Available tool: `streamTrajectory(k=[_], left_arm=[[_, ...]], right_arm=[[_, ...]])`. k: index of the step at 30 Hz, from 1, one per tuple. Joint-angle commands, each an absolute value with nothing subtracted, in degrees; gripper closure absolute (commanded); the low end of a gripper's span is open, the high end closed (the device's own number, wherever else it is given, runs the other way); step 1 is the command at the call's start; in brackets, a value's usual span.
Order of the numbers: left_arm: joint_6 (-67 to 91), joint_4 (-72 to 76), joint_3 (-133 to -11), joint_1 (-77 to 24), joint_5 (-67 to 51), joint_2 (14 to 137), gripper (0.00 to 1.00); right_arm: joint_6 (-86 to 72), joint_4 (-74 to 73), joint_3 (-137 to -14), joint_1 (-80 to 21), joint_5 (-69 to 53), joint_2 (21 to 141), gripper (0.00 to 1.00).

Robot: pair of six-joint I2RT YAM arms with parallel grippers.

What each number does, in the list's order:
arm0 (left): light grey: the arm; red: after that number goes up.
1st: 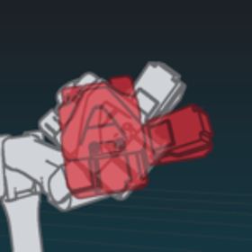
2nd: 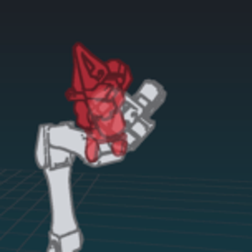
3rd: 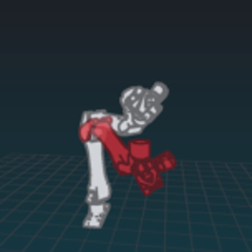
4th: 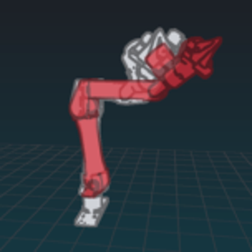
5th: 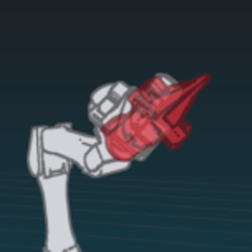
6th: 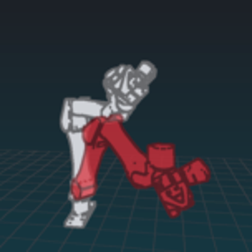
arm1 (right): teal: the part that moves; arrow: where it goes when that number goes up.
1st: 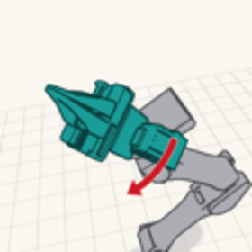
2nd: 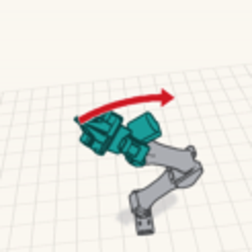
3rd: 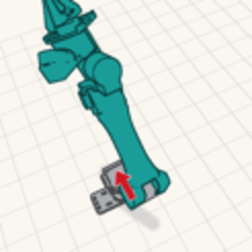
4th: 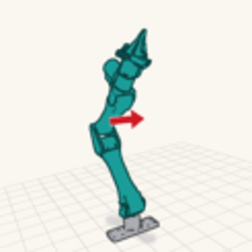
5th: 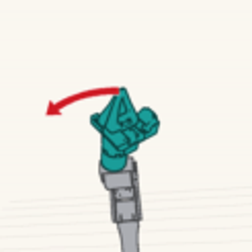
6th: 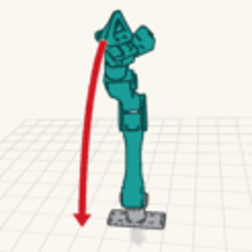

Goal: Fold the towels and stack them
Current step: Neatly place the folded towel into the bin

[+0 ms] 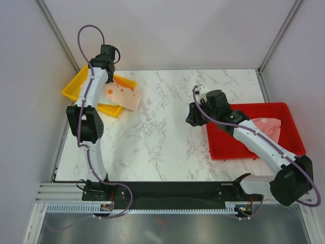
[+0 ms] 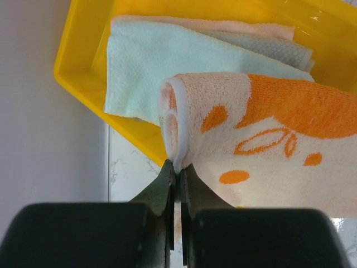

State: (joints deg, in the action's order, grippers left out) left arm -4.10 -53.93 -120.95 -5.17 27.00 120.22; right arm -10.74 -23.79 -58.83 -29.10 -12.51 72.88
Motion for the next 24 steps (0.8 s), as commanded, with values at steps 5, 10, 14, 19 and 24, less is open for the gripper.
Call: streamTrajectory(k=[5, 10, 14, 19, 24], left_arm=[[-8.2, -52.0, -124.2, -0.7, 31.1, 121.2, 0.98], [-5.4, -48.4, -125.9, 5.4, 28.4, 121.0, 0.98], [-3.3, -43.5, -125.9, 8.5, 27.1, 125.0, 0.90], [-5.0, -41.1, -129.9, 10.9, 27.4, 133.6, 0.44], [-3.6, -40.9, -134.4, 12.4, 28.0, 134.9, 0.30]], right_arm=[[-9.8, -22.9, -61.5, -29.2, -10.5, 71.5, 0.55], [-9.3, -23.0, -61.3, -29.2, -7.6, 69.9, 0.54], [-9.2, -23.5, -61.8, -29.2, -7.8, 69.4, 0.54], [-8.8, -24.5, -61.9, -29.2, -6.2, 69.3, 0.54], [-8.8, -24.5, -61.7, -29.2, -5.4, 69.3, 0.54]])
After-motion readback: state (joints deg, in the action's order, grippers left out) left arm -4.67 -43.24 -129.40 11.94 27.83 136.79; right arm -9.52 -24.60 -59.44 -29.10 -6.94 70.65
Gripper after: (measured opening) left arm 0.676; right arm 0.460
